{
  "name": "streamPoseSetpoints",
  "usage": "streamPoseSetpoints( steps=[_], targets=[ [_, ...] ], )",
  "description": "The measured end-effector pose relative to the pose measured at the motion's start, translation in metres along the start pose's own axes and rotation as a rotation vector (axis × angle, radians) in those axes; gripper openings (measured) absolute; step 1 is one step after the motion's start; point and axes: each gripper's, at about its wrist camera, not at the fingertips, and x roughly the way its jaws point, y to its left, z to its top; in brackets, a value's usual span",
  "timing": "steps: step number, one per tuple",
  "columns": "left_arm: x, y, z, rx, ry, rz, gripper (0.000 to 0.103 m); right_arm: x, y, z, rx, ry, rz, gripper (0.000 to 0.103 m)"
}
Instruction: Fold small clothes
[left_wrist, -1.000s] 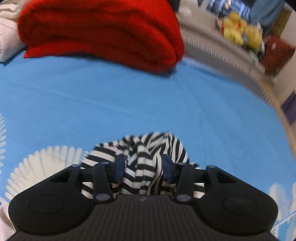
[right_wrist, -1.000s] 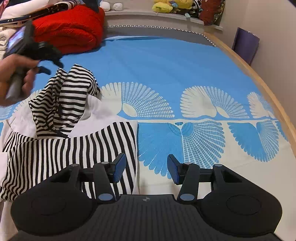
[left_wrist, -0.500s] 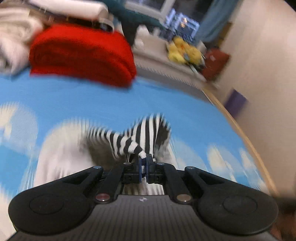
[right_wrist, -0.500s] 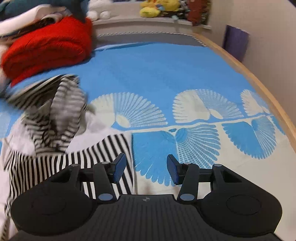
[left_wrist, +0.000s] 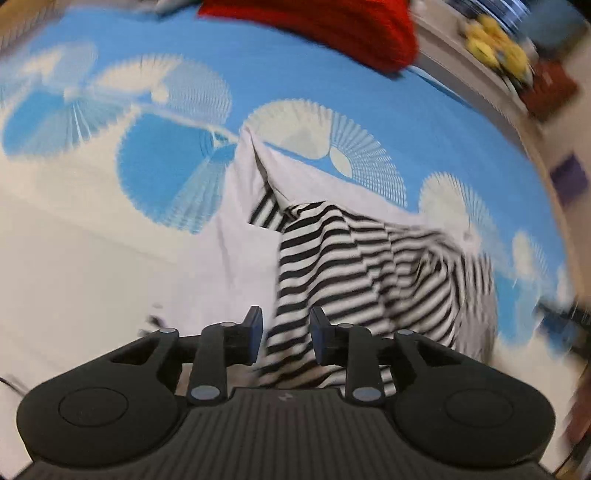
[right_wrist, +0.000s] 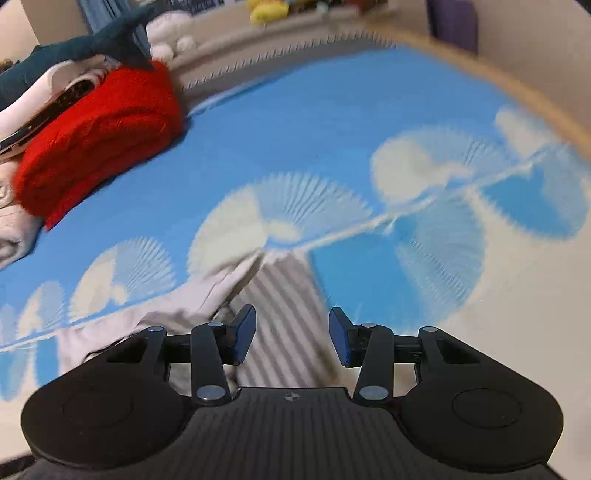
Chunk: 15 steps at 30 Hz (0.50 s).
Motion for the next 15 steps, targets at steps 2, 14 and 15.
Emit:
streamPoseSetpoints(
  steps=[2,14,15],
  targets=[
    [0.022,0.003,0.002,-0.057,0.075,-0.023,0.038,0.014,0.001,-0.006,0.05,0.069,0.046,0.045],
    [0.074,0.007,-0.003,-0.121,0.232,-0.042,0.052,0.078,0.056,-0.038,-0.027,0.237,0.104,0.045],
    [0.076,0.007,-0.002,-0.121,0.233,-0.042,0.052,0.082,0.057,-0.038,-0.021,0.242,0.093,0.045]
  ],
)
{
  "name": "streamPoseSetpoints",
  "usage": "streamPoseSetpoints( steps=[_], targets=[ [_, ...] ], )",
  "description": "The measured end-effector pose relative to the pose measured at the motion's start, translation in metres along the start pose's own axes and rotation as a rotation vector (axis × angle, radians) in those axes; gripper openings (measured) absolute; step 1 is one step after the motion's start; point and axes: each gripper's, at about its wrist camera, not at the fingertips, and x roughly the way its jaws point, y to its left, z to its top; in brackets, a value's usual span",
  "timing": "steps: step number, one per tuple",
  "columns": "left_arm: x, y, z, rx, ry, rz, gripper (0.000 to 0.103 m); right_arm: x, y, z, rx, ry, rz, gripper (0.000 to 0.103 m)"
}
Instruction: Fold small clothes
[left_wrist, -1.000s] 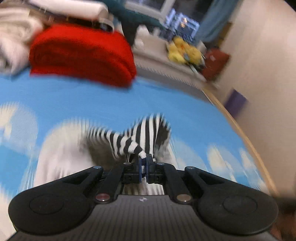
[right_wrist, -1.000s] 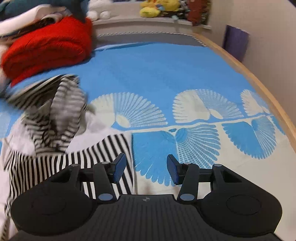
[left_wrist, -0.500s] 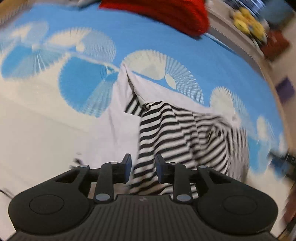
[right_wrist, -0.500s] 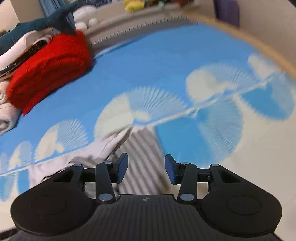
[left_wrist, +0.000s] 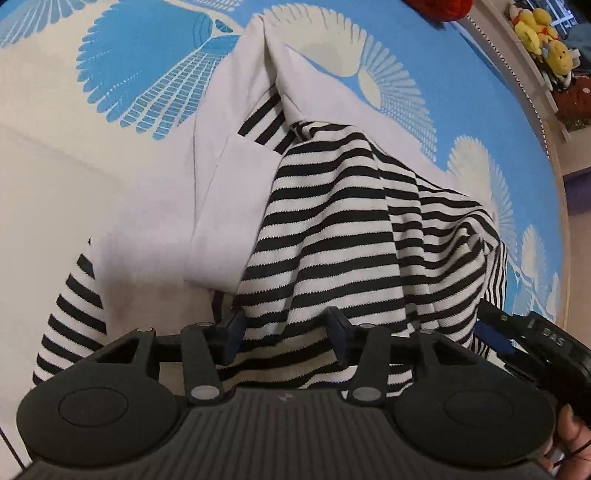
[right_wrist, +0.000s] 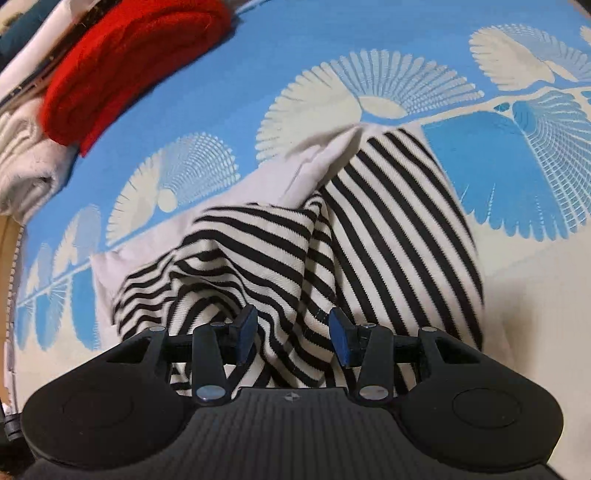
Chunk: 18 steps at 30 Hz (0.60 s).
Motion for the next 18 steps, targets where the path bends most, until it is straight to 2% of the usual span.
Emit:
streamPoseSetpoints(
  steps=[5,6,7,8,9,11,13,15,16,18],
  targets=[
    [0.001,-0.004,0.003,0.016,0.001,-0.005,0.052,0.024,0.007,-0.001,-0.011,0.013,-0.047,0.045],
    [0.001,-0.006,0.004,0.025,-0.001,0.002,0.051,0.024,0.009,-0.001,-0.018,-0.001,-0.056,0.039],
    [0.0,-0.008,0.004,0.039,-0.009,0.013,0.036,0.024,0.011,0.0,-0.027,-0.012,-0.058,0.021],
    [-0.003,-0.011,0.005,0.068,-0.033,0.04,0.011,0.021,0.012,0.001,-0.036,-0.024,-0.055,0.011],
    [-0.009,-0.015,0.006,0.094,-0.074,0.066,0.001,0.015,0.012,0.003,-0.032,-0.04,-0.052,0.003],
    [-0.042,-0.02,0.011,0.106,-0.253,0.053,0.001,-0.009,0.014,0.01,-0.024,-0.108,-0.039,0.001],
    [-0.086,-0.029,0.014,0.163,-0.475,-0.045,0.0,-0.055,0.017,0.019,-0.053,-0.279,0.019,0.0],
    [-0.11,-0.028,0.012,0.18,-0.6,-0.12,0.0,-0.093,0.007,0.024,-0.054,-0.441,0.065,0.0],
    [-0.112,-0.026,0.013,0.177,-0.606,-0.144,0.0,-0.104,-0.005,0.027,-0.014,-0.469,0.085,0.0],
    [-0.099,-0.016,0.016,0.151,-0.523,-0.133,0.0,-0.105,-0.033,0.032,0.083,-0.417,0.114,0.0]
  ],
)
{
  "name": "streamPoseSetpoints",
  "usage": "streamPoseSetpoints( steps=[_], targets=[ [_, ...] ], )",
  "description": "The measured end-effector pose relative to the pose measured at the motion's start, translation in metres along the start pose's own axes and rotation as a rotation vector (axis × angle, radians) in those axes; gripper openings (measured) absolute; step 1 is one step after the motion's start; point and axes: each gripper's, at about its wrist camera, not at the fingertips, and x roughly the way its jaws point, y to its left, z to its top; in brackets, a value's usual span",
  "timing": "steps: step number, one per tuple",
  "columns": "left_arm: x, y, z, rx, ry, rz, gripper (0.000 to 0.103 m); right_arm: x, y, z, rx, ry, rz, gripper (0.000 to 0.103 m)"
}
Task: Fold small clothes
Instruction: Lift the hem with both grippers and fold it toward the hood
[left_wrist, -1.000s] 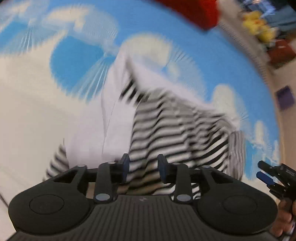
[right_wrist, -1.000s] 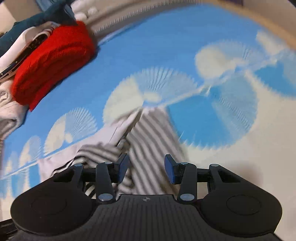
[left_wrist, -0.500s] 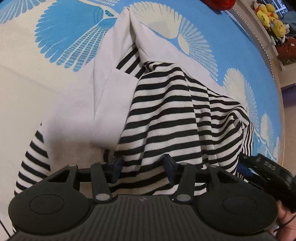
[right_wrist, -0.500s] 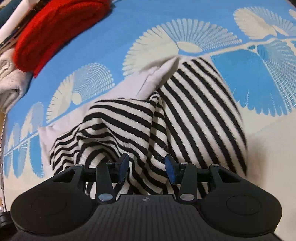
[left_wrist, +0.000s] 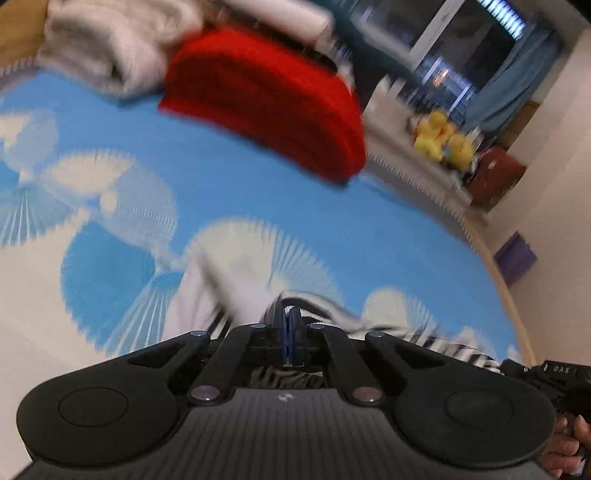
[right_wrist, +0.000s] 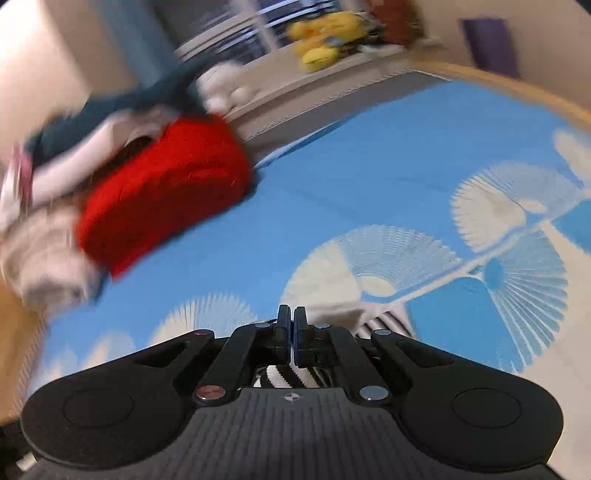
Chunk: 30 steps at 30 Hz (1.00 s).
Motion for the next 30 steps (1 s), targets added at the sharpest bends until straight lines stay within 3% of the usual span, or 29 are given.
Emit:
streamPoseSetpoints(
  steps=[1,4,7,10,11,13,15,21,22,23,24,25,27,30],
  targets=[
    [0.01,0.008,-0.004,-0.019,0.073,0.032,0.0,0.007,-0.013,-0.001,0.026,0.071,-0.021,0.0],
    [0.057,0.037,-0.03,-0.045,0.44,0.19,0.001,0.04,-0.047,-0.023,0.043,0.335,-0.19,0.0],
    [0.063,0.049,-0.032,-0.149,0.494,0.172,0.008,0.051,-0.066,-0.031,0.084,0.406,-0.241,0.003],
    [0.056,0.038,-0.022,-0.154,0.437,0.1,0.049,0.046,-0.057,-0.023,0.08,0.33,-0.155,0.004],
    [0.055,0.035,-0.021,-0.168,0.428,0.084,0.052,0.046,-0.053,-0.024,0.079,0.324,-0.122,0.007],
    [0.06,0.03,-0.021,-0.176,0.431,0.09,0.052,0.052,-0.044,-0.027,0.086,0.351,-0.062,0.028],
    [0.063,0.03,-0.024,-0.189,0.437,0.136,0.052,0.062,-0.037,-0.037,0.104,0.402,-0.029,0.035],
    [0.07,0.037,-0.034,-0.232,0.462,0.153,0.049,0.09,-0.021,-0.058,0.094,0.474,-0.019,0.035],
    [0.071,0.036,-0.034,-0.225,0.462,0.159,0.038,0.092,-0.021,-0.059,0.086,0.474,-0.039,0.035],
    [0.072,0.034,-0.035,-0.216,0.46,0.163,0.014,0.096,-0.021,-0.062,0.086,0.473,-0.061,0.035],
    [0.071,0.033,-0.034,-0.209,0.45,0.156,0.004,0.1,-0.02,-0.062,0.092,0.463,-0.081,0.025],
    [0.067,0.032,-0.031,-0.205,0.422,0.143,0.004,0.096,-0.023,-0.061,0.106,0.438,-0.082,0.002],
    [0.046,0.027,-0.016,-0.186,0.257,0.082,0.004,0.079,-0.023,-0.049,0.164,0.32,0.017,0.003],
    [0.01,0.026,0.006,-0.203,0.045,-0.066,0.003,0.038,-0.038,-0.022,0.37,0.069,0.374,0.002]
  ],
)
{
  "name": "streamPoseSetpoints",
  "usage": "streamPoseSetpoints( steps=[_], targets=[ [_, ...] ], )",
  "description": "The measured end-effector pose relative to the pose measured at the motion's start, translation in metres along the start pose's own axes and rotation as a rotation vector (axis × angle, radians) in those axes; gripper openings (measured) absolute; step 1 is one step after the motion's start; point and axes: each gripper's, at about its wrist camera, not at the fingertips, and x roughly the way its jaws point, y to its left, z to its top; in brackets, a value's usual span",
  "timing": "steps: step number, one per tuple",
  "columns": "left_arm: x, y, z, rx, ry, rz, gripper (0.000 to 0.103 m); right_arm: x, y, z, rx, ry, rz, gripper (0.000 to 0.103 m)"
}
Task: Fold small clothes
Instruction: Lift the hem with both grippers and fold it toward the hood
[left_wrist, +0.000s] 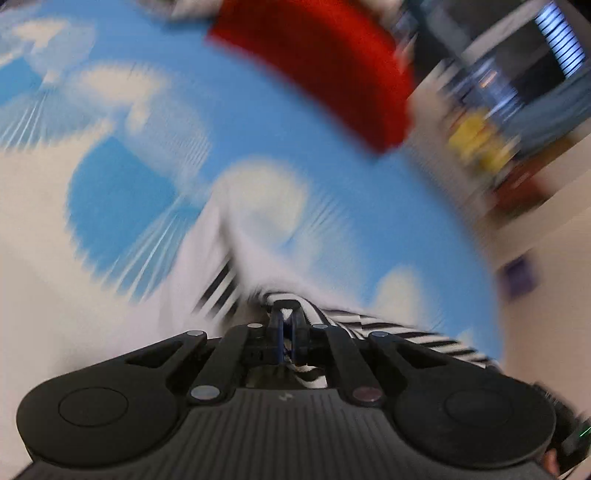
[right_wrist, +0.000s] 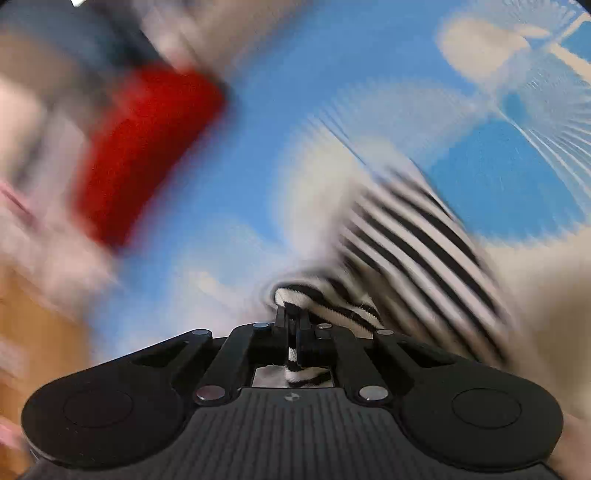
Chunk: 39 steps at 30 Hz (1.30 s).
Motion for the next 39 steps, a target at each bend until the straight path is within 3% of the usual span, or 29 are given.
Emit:
streamPoseSetpoints(
  steps=[2,4,5,7,8,9,11,13,15,18,21,23,25,26,28,29,31,33,36,37,39],
  targets=[
    [-0.009,0.004,0.007,0.003,-0.029,-0.021,0.003,-0.015,-0.008,0.009,0.054,-0.043,0.069,0.002],
    [0.004,0.016,0.007,-0.034,0.081,0.003,0.004,-0.009,-0.032,0.009,0.121,0.036,-0.028,0.002],
    [0.018,0.024,0.002,-0.035,0.189,0.072,0.004,0.0,-0.045,0.006,0.126,0.128,-0.164,0.002],
    [0.044,0.037,-0.015,-0.003,0.362,0.233,0.004,0.017,-0.068,-0.01,0.035,0.313,-0.53,0.003],
    [0.05,0.044,-0.02,-0.025,0.402,0.259,0.006,0.018,-0.073,-0.017,0.001,0.328,-0.608,0.001],
    [0.051,0.049,-0.022,-0.051,0.42,0.259,0.009,0.017,-0.072,-0.018,0.008,0.315,-0.593,0.0],
    [0.048,0.045,-0.018,-0.028,0.4,0.253,0.016,0.017,-0.05,-0.015,-0.088,0.29,-0.594,0.009],
    [0.038,0.037,-0.011,0.011,0.319,0.258,0.024,0.012,-0.021,-0.011,-0.243,0.192,-0.585,0.023],
    [0.029,0.028,-0.008,0.059,0.235,0.262,0.025,0.009,0.0,-0.01,-0.335,0.116,-0.566,0.035],
    [0.025,0.018,-0.01,0.079,0.2,0.223,0.025,0.006,0.016,-0.017,-0.379,0.102,-0.454,0.037],
    [0.035,0.015,-0.014,0.072,0.226,0.175,0.024,0.012,0.017,-0.028,-0.343,0.183,-0.326,0.037],
    [0.048,0.017,-0.02,0.101,0.271,0.239,0.024,0.03,0.011,-0.037,-0.3,0.304,-0.276,0.041],
    [0.065,0.03,-0.029,0.111,0.343,0.365,0.024,0.051,0.002,-0.053,-0.34,0.465,-0.364,0.051],
    [0.068,0.037,-0.032,0.084,0.356,0.386,0.025,0.06,-0.001,-0.065,-0.4,0.53,-0.443,0.051],
    [0.064,0.035,-0.029,0.072,0.328,0.381,0.025,0.064,-0.002,-0.078,-0.492,0.526,-0.555,0.047],
    [0.057,0.024,-0.027,0.116,0.281,0.376,0.023,0.061,0.002,-0.076,-0.501,0.497,-0.548,0.047],
    [0.045,0.002,-0.024,0.199,0.198,0.318,0.022,0.05,0.018,-0.071,-0.515,0.433,-0.459,0.048],
    [0.039,-0.011,-0.024,0.232,0.179,0.226,0.022,0.04,0.03,-0.067,-0.508,0.392,-0.332,0.048],
    [0.049,-0.016,-0.033,0.225,0.25,0.156,0.023,0.043,0.031,-0.08,-0.503,0.508,-0.218,0.051],
    [0.056,-0.012,-0.037,0.223,0.292,0.183,0.024,0.05,0.026,-0.093,-0.536,0.586,-0.244,0.053],
    [0.071,0.003,-0.045,0.233,0.377,0.324,0.022,0.064,0.012,-0.121,-0.669,0.709,-0.388,0.053]
  ],
)
